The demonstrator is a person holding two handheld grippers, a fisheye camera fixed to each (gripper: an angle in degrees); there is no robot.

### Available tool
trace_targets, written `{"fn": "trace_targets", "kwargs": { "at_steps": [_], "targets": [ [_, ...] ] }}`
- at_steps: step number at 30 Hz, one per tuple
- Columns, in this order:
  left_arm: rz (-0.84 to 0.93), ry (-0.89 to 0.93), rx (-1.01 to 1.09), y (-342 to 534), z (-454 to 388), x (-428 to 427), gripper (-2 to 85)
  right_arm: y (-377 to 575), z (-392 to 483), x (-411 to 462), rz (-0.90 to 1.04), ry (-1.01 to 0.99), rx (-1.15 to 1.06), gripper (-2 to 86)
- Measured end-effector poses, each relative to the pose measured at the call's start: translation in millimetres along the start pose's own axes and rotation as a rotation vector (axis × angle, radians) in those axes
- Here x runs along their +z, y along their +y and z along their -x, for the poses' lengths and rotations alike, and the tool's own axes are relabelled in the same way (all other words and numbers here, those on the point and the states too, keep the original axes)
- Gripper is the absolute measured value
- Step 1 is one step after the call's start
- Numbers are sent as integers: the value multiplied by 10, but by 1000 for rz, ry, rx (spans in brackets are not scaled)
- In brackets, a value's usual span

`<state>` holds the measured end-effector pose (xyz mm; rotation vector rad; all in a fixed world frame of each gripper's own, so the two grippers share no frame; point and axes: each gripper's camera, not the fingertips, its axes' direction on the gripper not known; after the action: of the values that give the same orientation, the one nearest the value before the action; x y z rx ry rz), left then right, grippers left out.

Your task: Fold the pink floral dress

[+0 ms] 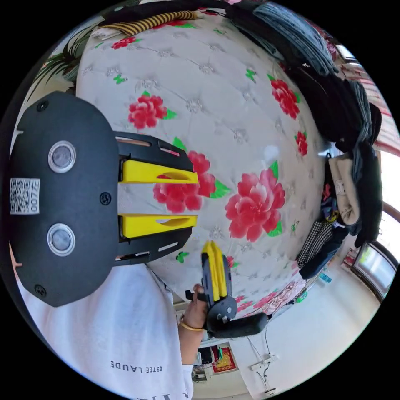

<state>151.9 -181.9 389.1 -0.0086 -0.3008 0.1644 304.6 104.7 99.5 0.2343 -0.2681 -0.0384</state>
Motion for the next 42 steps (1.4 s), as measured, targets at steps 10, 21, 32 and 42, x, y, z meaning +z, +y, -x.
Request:
{"fn": "trace_targets", "kwargs": {
  "at_steps": [10, 21, 32, 42],
  "targets": [
    [305, -165, 89, -949, -1534, 969, 112, 2780, -3103, -3025, -228, 740, 929, 46],
    [463, -189, 44, -1310, -1616, 1127, 104, 3852, -3820, -3568, -399, 682, 1364, 8],
    [188, 6, 73, -1291, -1670, 763, 58, 2357, -1382, -2160, -389, 32, 494, -2],
    [-59, 749, 197, -337, -1033, -17, 46, 1212, 1209, -2105, -168, -432, -528, -2]
  ]
}}
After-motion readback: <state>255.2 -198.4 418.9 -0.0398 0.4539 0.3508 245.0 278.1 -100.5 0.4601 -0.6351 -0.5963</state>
